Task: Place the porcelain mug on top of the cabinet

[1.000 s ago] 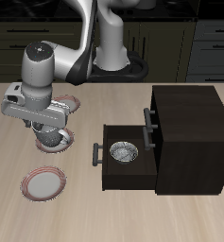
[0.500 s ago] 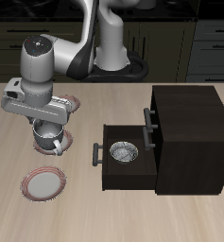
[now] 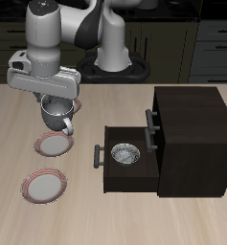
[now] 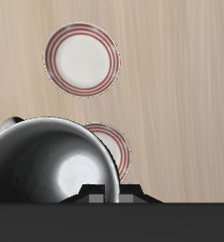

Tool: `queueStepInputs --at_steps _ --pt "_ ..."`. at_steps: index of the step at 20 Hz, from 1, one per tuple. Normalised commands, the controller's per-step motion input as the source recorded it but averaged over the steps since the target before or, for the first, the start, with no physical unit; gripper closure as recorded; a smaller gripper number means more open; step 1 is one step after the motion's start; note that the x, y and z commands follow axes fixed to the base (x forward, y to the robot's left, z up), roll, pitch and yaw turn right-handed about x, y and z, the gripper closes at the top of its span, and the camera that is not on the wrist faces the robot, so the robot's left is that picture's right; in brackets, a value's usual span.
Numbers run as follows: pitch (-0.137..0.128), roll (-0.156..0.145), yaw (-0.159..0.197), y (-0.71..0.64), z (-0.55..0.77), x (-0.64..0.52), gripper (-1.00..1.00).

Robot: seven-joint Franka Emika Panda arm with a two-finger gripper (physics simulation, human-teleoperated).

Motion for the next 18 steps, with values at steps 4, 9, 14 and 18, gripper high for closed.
queueStepInputs --at_steps 4,9,14,18 --pt "-0.026 0.013 -0.017 0.15 0.45 -0.08 1.00" --pt "-0.060 0.013 0.007 0.29 0.60 -0.15 1.00" --pt "-0.032 0.027 0.011 0.33 0.34 -0.10 1.00" --pt "-0.019 0.073 0.045 0.45 0.45 -0.13 1.00"
